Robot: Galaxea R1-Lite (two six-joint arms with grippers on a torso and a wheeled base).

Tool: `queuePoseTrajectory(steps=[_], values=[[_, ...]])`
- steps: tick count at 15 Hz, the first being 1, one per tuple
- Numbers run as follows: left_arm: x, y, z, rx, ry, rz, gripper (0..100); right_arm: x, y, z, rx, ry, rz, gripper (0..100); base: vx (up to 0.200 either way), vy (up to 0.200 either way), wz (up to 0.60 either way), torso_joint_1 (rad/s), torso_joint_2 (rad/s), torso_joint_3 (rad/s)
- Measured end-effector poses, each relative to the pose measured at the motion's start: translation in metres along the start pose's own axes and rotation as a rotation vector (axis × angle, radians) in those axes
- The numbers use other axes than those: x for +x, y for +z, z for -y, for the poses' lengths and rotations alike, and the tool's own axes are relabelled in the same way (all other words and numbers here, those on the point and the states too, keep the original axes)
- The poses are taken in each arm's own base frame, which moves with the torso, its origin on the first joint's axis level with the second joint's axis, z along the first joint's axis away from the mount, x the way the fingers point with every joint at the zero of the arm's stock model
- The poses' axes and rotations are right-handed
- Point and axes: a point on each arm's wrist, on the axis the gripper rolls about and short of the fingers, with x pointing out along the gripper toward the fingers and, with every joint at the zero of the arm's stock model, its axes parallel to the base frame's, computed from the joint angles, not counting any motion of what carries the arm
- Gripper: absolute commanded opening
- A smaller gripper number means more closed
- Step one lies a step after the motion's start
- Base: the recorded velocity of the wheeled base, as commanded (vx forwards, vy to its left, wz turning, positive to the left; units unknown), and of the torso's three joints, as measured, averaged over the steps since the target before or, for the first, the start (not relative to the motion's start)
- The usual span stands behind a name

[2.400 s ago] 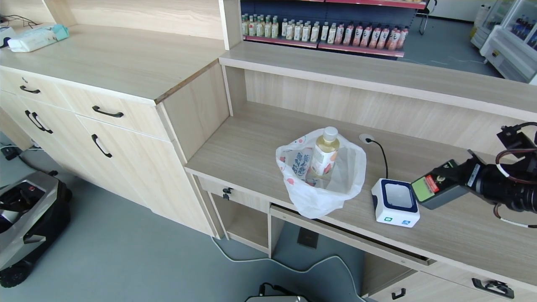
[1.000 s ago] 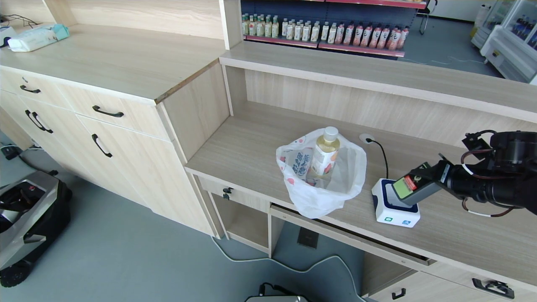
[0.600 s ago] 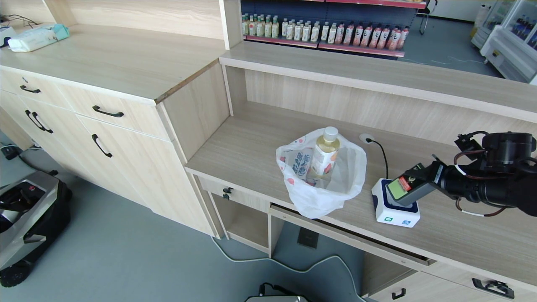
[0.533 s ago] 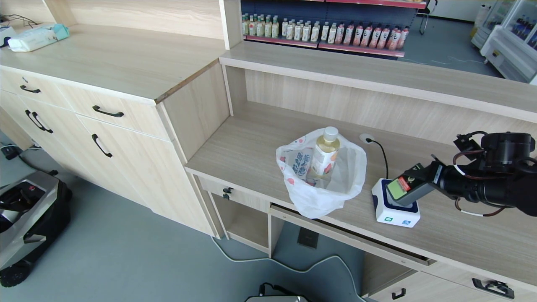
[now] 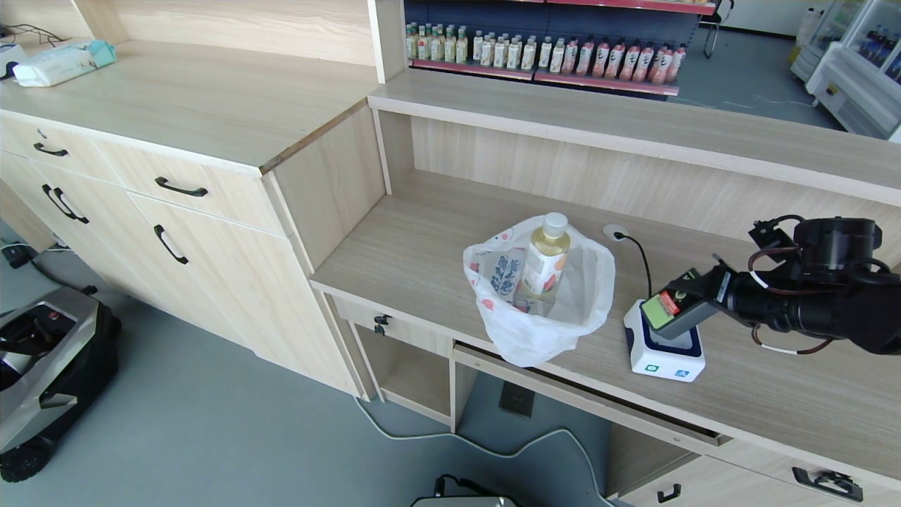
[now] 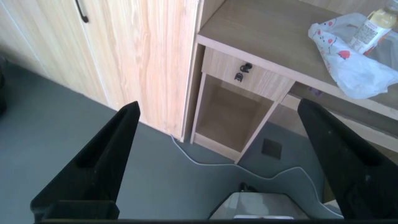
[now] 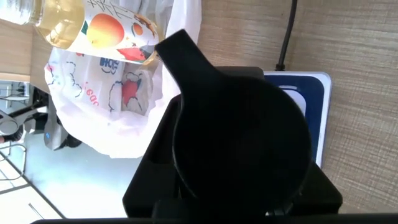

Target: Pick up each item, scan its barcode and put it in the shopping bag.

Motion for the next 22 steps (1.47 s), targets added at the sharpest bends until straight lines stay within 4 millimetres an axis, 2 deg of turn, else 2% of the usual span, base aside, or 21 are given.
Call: queuePoseTrajectory(steps=[11,18,20,22], values=[[0.0,0.0,0.0,0.0,0.0,-0.001,100,0.014,-0.003,-0.003,-0.03,0.023,-0.017,0,0.0,0.0,0.0,0.0,0.0,0.0],[0.0,0.0,0.0,0.0,0.001,0.0,100,0.016,-0.003,-0.003,-0.067,0.027,-0.02,0,0.0,0.0,0.0,0.0,0.0,0.0],[0.0,0.0,0.0,0.0,0.0,0.0,100,0.009,0.003,-0.007,-0.164,0.029,0.004,0,0.0,0.0,0.0,0.0,0.0,0.0],[0.0,0.0,0.0,0.0,0.0,0.0,100,-0.01,0.007,-0.012,-0.424,0.019,0.039,0,0.0,0.0,0.0,0.0,0.0,0.0]])
